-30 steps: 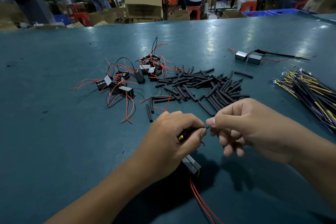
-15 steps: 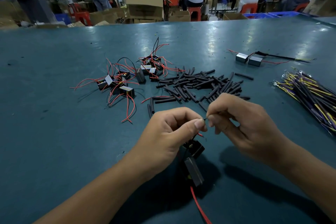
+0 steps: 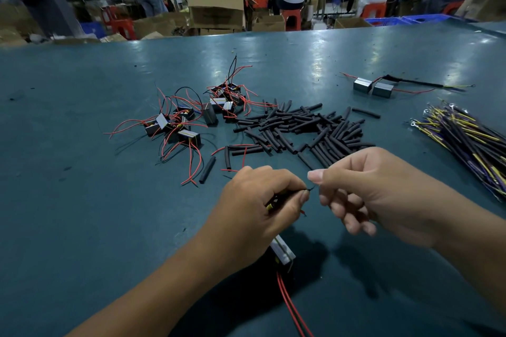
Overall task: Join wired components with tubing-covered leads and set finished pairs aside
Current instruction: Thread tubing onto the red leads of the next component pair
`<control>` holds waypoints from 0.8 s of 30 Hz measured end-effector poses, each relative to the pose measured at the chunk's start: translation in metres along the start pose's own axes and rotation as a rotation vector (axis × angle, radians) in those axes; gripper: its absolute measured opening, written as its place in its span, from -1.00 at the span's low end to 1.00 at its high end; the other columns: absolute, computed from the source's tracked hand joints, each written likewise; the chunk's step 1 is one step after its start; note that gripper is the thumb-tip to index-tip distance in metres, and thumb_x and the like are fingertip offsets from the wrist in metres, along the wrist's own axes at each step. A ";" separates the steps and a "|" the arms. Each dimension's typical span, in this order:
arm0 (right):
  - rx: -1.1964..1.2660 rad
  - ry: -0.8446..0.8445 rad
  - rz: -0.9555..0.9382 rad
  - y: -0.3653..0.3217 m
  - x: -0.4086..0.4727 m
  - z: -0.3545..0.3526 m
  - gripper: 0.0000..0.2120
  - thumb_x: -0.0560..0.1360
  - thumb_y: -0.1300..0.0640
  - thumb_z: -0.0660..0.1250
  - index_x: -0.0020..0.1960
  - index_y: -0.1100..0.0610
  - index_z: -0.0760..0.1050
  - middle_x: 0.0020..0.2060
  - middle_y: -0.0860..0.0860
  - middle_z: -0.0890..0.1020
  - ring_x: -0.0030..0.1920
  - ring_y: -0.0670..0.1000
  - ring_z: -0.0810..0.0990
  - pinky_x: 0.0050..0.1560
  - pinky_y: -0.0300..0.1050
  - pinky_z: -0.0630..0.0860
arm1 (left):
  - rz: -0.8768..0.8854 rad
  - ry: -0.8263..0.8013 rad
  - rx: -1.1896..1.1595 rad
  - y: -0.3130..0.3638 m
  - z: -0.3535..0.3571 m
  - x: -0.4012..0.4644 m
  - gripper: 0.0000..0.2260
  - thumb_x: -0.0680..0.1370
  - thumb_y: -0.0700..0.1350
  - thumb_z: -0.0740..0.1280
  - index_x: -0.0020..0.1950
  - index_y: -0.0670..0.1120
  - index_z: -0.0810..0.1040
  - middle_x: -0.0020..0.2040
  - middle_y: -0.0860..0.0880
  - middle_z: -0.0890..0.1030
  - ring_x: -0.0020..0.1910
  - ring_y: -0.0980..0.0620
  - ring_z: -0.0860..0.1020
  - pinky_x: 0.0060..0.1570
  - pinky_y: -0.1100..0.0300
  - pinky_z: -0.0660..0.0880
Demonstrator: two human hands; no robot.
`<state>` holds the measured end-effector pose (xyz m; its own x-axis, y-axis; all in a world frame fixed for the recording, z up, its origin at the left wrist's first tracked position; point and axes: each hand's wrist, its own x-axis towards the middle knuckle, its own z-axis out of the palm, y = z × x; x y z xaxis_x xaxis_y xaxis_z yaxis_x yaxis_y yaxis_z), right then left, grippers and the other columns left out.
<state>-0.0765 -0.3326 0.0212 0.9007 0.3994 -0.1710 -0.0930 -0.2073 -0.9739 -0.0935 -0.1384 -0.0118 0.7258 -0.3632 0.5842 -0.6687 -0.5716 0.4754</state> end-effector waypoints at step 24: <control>-0.401 0.184 -0.745 0.020 0.010 0.005 -0.89 0.47 0.29 0.36 -0.22 0.18 0.59 -0.39 0.01 0.60 -0.40 -0.01 0.58 -0.33 -0.26 0.48 | -0.290 -0.057 -0.668 -0.006 -0.002 -0.002 -0.86 0.56 -0.10 0.36 -0.11 -0.14 0.64 -0.30 -0.19 0.54 -0.32 0.04 0.42 -0.32 0.23 0.36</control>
<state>-0.0710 -0.3283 -0.0009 0.7248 0.4124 0.5518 0.6745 -0.2621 -0.6902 -0.0914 -0.1329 -0.0148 0.8840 -0.3130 0.3472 -0.3906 -0.0863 0.9165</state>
